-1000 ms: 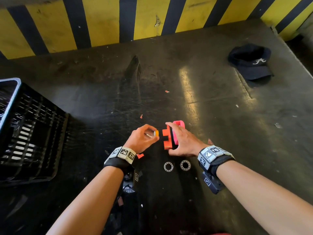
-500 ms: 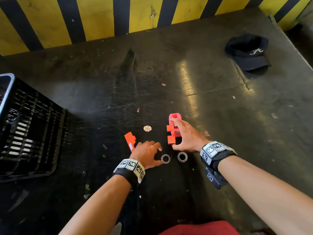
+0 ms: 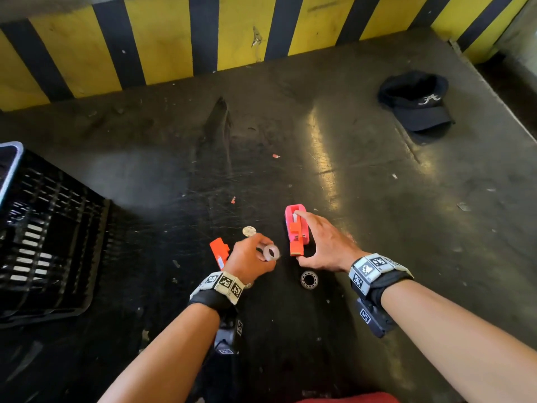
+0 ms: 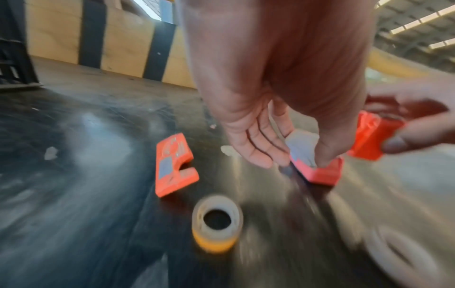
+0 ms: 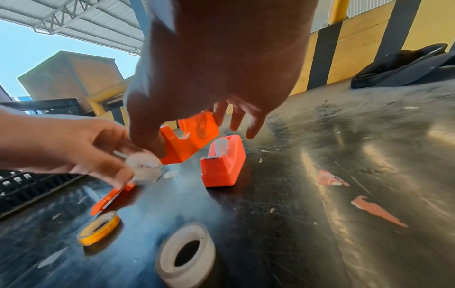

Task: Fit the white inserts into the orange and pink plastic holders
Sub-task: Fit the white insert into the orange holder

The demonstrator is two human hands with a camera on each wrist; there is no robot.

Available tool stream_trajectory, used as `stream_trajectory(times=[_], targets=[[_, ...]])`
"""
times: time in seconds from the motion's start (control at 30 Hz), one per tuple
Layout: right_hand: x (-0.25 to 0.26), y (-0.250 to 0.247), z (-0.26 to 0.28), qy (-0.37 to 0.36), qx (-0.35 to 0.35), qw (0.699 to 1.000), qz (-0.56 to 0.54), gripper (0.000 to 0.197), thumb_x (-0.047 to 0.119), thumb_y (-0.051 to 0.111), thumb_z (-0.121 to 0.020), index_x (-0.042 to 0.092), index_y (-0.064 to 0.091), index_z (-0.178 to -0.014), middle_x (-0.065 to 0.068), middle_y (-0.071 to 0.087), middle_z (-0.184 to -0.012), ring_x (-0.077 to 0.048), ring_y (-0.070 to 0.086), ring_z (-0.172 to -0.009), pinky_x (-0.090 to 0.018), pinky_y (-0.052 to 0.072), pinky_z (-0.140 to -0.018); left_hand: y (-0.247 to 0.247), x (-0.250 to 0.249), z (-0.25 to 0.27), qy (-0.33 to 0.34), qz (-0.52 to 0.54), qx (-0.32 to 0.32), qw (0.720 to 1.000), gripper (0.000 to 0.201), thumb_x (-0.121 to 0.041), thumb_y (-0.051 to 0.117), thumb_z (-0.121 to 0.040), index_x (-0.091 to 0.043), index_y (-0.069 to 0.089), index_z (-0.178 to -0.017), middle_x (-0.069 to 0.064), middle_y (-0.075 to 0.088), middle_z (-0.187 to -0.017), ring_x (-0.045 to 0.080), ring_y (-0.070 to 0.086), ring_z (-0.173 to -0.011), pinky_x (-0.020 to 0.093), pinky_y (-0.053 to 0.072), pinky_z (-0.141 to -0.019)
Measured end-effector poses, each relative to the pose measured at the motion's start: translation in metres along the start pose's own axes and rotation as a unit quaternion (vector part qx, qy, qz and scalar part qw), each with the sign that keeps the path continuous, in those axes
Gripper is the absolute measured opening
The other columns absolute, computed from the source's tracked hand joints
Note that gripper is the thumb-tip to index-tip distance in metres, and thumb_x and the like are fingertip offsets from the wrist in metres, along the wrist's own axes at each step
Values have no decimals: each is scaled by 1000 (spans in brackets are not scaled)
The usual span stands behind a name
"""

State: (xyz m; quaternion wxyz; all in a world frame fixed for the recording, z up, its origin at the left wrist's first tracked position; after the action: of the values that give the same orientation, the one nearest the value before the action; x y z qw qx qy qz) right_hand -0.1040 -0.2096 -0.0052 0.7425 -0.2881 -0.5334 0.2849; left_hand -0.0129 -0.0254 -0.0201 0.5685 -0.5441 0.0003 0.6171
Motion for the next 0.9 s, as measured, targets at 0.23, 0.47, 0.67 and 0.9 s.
stream_trajectory(times=[0.23,0.47,0.67,0.9], targets=[[28,6,-7,-59,16,998,-7,112,35,85,-72,24,19,-162,-2,34,-163,-19,31,-150,-32,31,-119,-34,-18,-2,27,28,-10,999,42,-12,86,-74,-18,69,-112,-4,75,-108,5,74,-91,16,59,-82],[40,10,-6,-66,23,997,-22,111,37,86,-73,26,19,-162,-3,35,-163,-21,32,-150,-42,36,-119,-43,-24,-1,25,46,28,998,51,-27,80,-86,-24,66,-135,-5,76,-118,5,72,-104,15,53,-87],[39,12,-4,-64,24,997,-35,111,42,83,-70,34,18,-160,-1,44,-156,-23,47,-139,-41,45,-111,-41,-20,-4,-1,77,65,995,49,-35,66,-97,-25,56,-145,-3,76,-115,14,70,-109,38,56,-100],[43,12,-3,-74,17,996,-53,99,44,86,-70,43,24,-147,3,52,-138,-18,57,-119,-39,55,-96,-39,-28,-3,-25,128,52,990,30,-39,56,-102,-15,65,-115,2,78,-100,6,74,-85,19,59,-72]])
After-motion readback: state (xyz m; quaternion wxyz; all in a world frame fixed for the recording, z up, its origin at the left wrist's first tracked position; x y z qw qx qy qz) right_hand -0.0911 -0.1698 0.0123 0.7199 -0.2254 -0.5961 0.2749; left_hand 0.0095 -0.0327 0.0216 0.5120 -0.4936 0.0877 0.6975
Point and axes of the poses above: each hand's wrist, its own z-axis away from the middle knuckle, its own y-axis out of the palm, x = y × z, the point moved 6 cm from there along -z, towards the middle knuckle
